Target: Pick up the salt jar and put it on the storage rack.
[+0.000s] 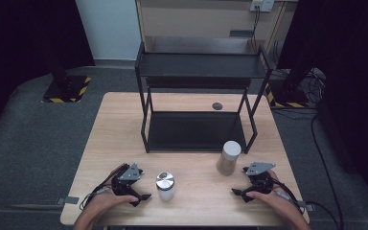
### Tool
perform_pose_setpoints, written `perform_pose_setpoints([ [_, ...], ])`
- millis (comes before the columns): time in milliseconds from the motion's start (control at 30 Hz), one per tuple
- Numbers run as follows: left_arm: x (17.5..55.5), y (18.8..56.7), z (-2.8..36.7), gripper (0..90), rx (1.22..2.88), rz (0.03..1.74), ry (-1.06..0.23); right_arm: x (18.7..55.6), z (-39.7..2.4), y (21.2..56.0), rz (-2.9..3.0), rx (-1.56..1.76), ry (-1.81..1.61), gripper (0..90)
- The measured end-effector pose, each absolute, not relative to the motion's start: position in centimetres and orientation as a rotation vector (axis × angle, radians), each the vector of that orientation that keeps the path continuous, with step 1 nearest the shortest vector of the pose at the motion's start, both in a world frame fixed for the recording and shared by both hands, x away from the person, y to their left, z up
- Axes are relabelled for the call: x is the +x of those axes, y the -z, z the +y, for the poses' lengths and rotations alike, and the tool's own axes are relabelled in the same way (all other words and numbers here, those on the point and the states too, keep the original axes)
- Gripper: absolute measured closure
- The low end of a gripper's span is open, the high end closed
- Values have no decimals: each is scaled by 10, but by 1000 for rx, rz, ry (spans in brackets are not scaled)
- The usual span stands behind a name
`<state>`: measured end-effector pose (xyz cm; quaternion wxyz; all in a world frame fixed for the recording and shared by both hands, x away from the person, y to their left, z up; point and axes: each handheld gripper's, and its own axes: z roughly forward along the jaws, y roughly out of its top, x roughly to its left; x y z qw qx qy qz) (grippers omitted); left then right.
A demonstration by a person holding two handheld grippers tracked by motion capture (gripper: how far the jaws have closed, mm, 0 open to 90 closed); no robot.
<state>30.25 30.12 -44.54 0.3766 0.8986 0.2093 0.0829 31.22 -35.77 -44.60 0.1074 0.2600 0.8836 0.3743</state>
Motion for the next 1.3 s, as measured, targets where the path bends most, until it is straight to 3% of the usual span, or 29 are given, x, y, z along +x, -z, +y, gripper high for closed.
perform_pose_setpoints([
  [1300,300,445,303,3,2297,526,-206,312,-357,446,2598,771,-1101,11],
])
